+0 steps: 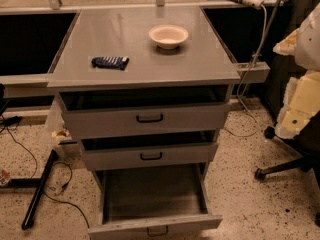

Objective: Close bottom drawer

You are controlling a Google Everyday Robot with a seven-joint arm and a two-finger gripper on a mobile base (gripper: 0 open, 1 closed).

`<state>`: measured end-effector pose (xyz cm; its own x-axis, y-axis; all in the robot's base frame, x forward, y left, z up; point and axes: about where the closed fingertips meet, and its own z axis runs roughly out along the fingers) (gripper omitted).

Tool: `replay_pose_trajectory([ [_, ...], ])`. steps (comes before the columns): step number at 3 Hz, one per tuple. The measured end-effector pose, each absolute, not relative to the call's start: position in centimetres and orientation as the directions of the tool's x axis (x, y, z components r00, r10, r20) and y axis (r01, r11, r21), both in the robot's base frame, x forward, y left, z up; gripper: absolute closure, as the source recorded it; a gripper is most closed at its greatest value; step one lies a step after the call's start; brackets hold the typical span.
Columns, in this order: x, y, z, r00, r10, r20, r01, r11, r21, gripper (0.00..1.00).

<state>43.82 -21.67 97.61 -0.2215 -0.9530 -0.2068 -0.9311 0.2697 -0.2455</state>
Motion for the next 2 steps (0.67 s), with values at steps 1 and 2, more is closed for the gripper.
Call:
replay_pose_trajectory([
  [1,44.1,-21.7,97.6,-0.218,-0.952,-0.215,-0.927,0.271,-0.259,0.0],
  [2,43.6,-21.4,94.1,-0.182,-0.949,-0.258,-0.937,0.247,-0.247,0.0],
])
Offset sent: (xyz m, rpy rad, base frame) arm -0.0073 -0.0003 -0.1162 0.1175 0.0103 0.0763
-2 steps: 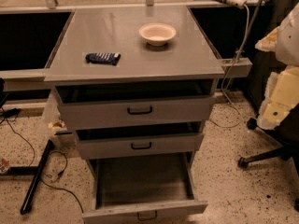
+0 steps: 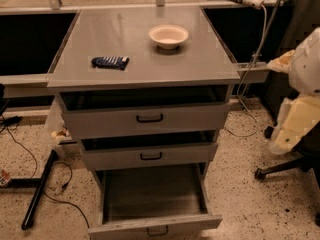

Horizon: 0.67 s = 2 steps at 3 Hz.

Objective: Close bottom drawer

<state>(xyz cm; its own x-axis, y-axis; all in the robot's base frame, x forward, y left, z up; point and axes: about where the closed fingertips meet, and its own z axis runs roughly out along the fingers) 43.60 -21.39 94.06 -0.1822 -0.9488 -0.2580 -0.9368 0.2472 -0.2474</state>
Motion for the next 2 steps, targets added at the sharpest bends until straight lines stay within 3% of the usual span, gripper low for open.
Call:
replay_pose_trajectory([
  [2,41.9,-21.8,80.2,-0.161,-0.914,-0.373,-0.958,0.236,-0.164,0.0],
])
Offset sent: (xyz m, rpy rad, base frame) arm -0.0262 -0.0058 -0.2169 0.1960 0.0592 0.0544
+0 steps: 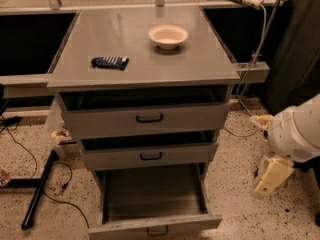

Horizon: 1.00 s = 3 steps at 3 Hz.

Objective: Close bottom drawer

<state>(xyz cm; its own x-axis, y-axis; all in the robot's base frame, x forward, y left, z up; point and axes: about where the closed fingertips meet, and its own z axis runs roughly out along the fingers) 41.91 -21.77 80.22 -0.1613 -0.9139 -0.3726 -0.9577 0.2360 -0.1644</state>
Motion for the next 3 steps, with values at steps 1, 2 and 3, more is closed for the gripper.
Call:
replay_pose_trajectory([
  [1,41.0,-21.5,74.8,-0.17,-0.901,-0.398,-0.962,0.24,-0.133,0.18],
  [2,39.4,-20.5,70.1,-0.193,-0.899,-0.393,-0.971,0.233,-0.056,0.43],
  [3,39.1,-20.5,69.9,-0.196,-0.899,-0.392,-0.971,0.233,-0.049,0.66],
])
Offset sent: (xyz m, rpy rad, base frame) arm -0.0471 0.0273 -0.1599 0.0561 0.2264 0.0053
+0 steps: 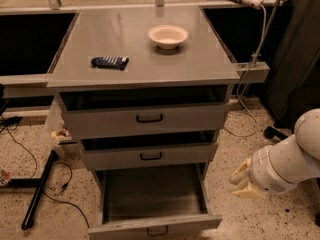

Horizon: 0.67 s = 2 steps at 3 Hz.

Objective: Close bottom drawer

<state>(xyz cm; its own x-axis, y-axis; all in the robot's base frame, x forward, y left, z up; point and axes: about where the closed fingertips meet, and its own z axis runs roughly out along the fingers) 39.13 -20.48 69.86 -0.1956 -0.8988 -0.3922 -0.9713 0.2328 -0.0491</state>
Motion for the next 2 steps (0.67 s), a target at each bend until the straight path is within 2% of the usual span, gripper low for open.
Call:
replay_pose_trajectory([
  [1,38.9,-19.8,68.7,-0.202,-0.895,-0.398,-0.971,0.235,-0.036,0.89],
  [2,39.7,-17.8,62.2,-0.244,-0.895,-0.372,-0.968,0.251,0.031,1.0],
])
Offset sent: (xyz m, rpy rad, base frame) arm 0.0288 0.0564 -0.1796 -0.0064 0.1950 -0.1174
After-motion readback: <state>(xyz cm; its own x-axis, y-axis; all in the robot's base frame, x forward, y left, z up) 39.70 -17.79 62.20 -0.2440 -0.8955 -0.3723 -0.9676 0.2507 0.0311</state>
